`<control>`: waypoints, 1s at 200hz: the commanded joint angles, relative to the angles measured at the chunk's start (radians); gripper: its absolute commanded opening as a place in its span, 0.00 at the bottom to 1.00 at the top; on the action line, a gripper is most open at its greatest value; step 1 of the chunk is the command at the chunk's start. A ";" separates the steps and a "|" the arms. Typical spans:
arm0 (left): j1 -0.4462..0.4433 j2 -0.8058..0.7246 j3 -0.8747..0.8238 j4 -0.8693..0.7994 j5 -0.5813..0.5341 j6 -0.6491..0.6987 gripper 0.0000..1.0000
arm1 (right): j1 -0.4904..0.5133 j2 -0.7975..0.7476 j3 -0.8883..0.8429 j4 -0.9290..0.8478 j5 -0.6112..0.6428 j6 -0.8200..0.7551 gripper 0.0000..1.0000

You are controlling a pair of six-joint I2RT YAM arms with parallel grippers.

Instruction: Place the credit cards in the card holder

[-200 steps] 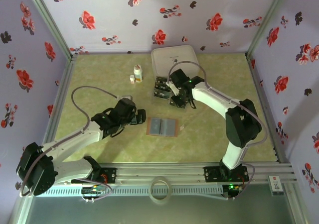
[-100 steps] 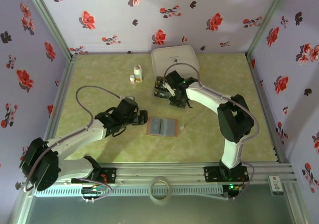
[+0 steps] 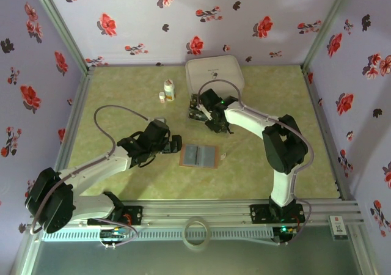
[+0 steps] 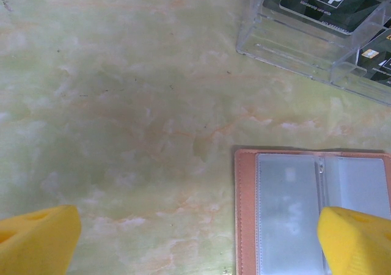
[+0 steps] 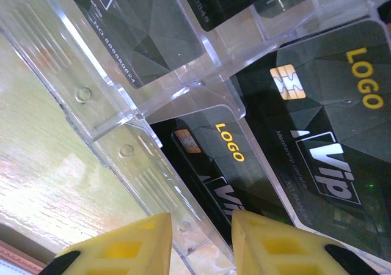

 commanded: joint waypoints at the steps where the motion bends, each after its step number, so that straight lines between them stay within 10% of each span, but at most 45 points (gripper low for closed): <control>1: 0.009 0.007 -0.015 0.014 0.009 0.003 1.00 | 0.013 0.025 0.020 -0.018 0.014 -0.024 0.31; 200: 0.012 0.014 -0.036 0.039 0.016 0.001 1.00 | 0.019 0.046 0.054 -0.062 0.062 -0.058 0.19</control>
